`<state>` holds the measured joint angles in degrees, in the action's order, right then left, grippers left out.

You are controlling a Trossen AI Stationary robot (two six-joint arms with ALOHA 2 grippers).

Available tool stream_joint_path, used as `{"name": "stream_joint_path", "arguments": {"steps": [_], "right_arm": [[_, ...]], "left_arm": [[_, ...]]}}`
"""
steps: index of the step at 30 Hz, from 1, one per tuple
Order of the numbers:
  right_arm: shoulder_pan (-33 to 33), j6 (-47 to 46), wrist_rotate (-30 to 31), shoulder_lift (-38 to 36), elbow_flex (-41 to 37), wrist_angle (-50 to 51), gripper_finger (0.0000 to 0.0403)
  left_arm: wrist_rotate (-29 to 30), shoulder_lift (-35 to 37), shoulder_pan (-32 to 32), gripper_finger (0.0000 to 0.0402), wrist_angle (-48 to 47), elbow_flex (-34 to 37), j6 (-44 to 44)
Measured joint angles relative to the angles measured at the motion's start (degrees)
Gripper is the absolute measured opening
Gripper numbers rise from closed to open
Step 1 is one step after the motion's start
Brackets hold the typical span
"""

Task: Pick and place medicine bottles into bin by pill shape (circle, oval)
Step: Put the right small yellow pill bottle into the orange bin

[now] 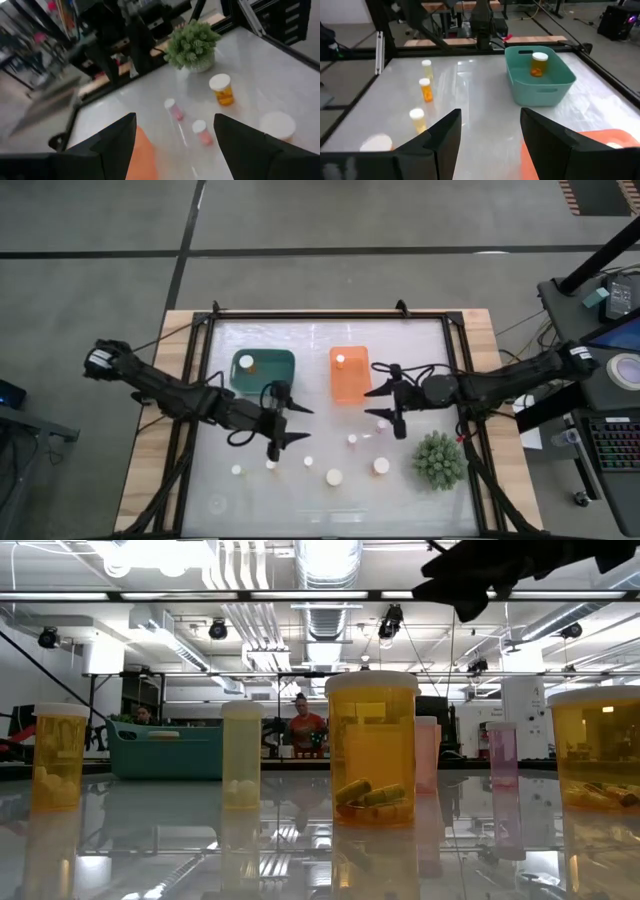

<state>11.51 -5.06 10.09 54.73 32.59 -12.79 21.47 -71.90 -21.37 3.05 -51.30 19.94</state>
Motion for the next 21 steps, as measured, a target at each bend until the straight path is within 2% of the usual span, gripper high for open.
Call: {"name": "stream_joint_path", "arguments": {"steps": [6,12,21], "right_arm": [[0.0,-3.38,0.44,4.25,3.24,-0.4,0.0196],[0.0,-5.11,0.44,9.45,8.36,-1.43,0.0196],[0.0,-3.33,0.45,17.37,17.04,1.73,0.0196]], "left_arm": [[0.04,5.82,0.38,0.0251,9.38,8.4,4.95],[0.24,12.73,0.9,0.0251,13.05,15.44,7.19],[0.52,22.45,1.42,0.0251,15.04,17.08,9.01]]}}
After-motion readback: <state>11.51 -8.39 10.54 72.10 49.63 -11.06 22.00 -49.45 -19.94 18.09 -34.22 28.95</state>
